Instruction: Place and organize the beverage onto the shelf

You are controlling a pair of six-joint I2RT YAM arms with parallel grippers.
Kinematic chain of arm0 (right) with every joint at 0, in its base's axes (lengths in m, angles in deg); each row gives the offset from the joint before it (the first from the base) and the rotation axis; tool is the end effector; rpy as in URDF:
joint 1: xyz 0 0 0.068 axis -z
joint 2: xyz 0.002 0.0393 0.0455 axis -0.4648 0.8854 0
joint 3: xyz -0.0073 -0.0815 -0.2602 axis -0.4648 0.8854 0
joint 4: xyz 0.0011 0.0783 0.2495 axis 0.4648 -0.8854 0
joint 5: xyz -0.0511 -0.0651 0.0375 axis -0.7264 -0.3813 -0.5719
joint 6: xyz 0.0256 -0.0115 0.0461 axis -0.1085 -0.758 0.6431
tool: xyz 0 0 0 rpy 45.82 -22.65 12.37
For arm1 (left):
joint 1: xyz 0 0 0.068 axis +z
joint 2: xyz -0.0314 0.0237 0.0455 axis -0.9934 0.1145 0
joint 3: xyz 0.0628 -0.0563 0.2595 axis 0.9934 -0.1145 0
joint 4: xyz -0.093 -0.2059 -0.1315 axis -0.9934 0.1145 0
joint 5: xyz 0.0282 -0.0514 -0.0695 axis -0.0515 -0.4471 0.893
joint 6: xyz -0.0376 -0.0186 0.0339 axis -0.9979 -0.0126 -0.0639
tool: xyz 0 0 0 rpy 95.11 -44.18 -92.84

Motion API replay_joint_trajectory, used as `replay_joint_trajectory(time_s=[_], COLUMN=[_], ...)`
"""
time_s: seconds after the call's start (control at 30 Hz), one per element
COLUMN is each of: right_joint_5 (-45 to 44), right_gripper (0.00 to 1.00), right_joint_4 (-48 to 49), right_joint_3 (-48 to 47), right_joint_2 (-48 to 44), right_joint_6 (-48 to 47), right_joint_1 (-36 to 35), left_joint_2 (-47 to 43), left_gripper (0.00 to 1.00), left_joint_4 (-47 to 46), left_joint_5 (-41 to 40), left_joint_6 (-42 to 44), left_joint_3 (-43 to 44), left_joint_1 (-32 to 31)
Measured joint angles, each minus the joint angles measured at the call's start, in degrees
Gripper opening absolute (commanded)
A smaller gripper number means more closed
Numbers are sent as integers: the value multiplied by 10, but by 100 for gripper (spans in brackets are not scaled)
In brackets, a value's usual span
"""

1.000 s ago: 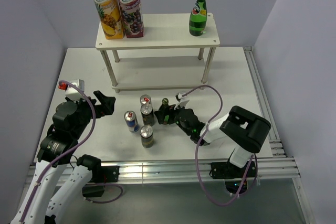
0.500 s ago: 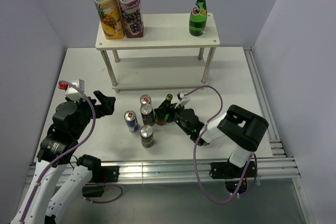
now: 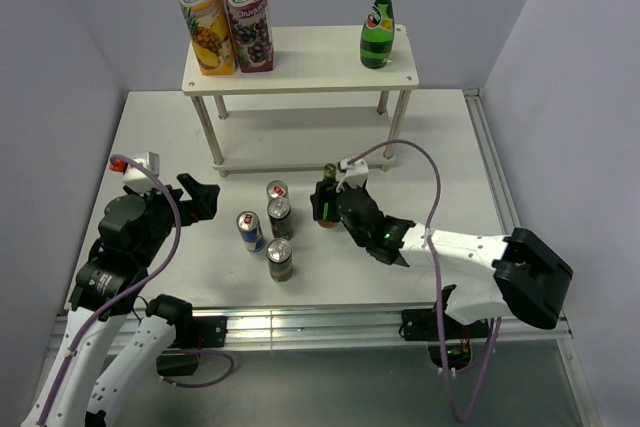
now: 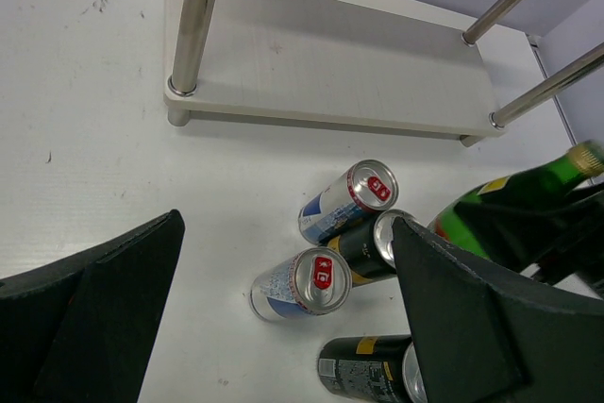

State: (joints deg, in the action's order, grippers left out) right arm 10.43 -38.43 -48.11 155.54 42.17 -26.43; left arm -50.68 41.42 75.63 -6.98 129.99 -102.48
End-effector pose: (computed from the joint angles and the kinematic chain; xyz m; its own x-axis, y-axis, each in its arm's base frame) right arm 0.1763 0.2154 0.2205 -0.3788 0.0904 -0.9211 -0.3342 0.9147 0.2272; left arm 0.1034 -0.0317 0.3478 -0.3047 -0.3587 -0.8823 0.1014 0.9089 -0.4045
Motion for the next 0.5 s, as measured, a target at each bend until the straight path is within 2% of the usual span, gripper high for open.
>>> replay_joint_trajectory(time_s=[0.17,0.3,0.5], right_joint_5=[-35,-49,-58], right_gripper=[0,0,0], right_joint_4=[-81,-144,-215], right_joint_3=[-113,-247,-500], right_joint_2=[-35,-29,50], right_joint_6=[-44,-94,-167], right_joint_1=[0,0,7], left_joint_2=[-5,-8,-9], left_gripper=[99,99,99], left_joint_4=[0,0,0], left_joint_5=[0,-1,-1], left_joint_6=[0,0,0], left_joint_3=[0,0,0], left_joint_1=[0,0,0])
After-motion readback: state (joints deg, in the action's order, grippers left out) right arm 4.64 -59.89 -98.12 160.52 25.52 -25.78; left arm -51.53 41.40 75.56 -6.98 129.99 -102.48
